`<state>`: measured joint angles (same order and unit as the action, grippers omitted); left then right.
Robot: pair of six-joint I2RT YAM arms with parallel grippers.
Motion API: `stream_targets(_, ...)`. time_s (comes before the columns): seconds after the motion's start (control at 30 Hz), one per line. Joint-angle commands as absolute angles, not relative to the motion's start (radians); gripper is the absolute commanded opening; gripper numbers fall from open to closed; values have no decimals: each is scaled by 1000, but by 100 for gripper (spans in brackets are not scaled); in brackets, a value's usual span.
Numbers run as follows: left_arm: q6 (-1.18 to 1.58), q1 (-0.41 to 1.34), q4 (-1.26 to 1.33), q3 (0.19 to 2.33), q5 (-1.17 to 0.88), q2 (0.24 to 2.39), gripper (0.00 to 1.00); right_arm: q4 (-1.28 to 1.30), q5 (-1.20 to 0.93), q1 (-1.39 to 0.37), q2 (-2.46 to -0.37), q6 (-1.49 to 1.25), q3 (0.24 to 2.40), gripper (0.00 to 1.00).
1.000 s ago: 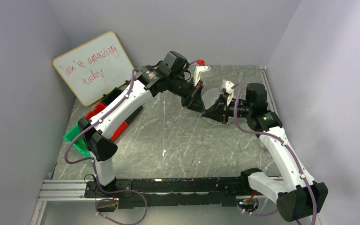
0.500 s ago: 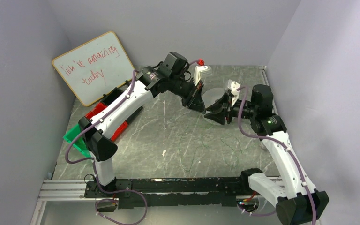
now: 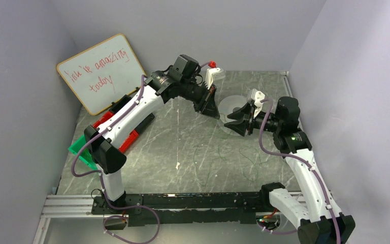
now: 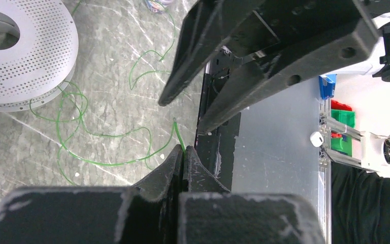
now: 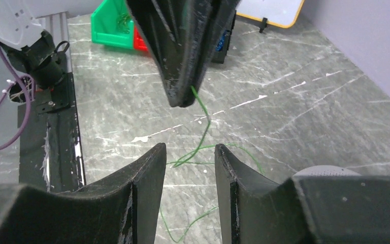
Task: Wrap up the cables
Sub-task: Pick up the cable at the center of the board.
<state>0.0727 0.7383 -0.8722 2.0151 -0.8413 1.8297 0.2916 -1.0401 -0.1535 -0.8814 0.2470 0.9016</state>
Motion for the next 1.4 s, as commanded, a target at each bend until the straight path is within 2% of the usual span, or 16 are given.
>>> stream_targets(0.0, 89, 740, -830, 2010, -880, 1791, 3, 140, -1012, -150, -889, 184, 874, 44)
stream_targets(0.43, 101, 740, -824, 2017, -909, 1817, 3, 49, -997, -156, -904, 121, 842, 37)
stream_targets(0.57, 101, 742, -823, 2017, -910, 1820, 3, 27, -1002, -161, -914, 106, 838, 28)
stream_targets(0.6, 101, 742, -823, 2017, -911, 1820, 3, 23, -1006, -162, -916, 101, 838, 24)
stream_targets(0.67, 101, 741, -822, 2017, -910, 1822, 3, 21, -1018, -163, -918, 99, 839, 10)
stream_targets(0.77, 103, 741, -820, 2017, -902, 1824, 3, 34, -1029, -164, -917, 102, 848, 1)
stream_targets(0.97, 103, 741, -820, 2021, -887, 1819, 5, 48, -1016, -163, -918, 94, 860, 0)
stream_targets(1.0, 101, 741, -823, 2022, -885, 1816, 9, 51, -1011, -163, -919, 91, 862, 0)
stream_targets(1.07, 104, 735, -825, 2026, -869, 1807, 23, 62, -997, -160, -921, 90, 868, 0)
stream_targets(1.13, 111, 718, -825, 2034, -874, 1791, 47, 84, -977, -155, -923, 97, 876, 0)
stream_targets(1.2, 121, 687, -824, 2046, -882, 1768, 66, 95, -968, -140, -923, 93, 879, 0)
stream_targets(1.27, 130, 646, -822, 2056, -885, 1739, 77, 107, -969, -121, -920, 91, 881, 0)
stream_targets(1.3, 132, 620, -818, 2058, -886, 1724, 87, 112, -968, -113, -917, 92, 883, 0)
stream_targets(1.33, 135, 589, -812, 2057, -878, 1709, 93, 121, -966, -102, -915, 92, 887, 0)
stream_targets(1.37, 137, 568, -800, 2048, -865, 1694, 94, 130, -965, -89, -914, 93, 893, 0)
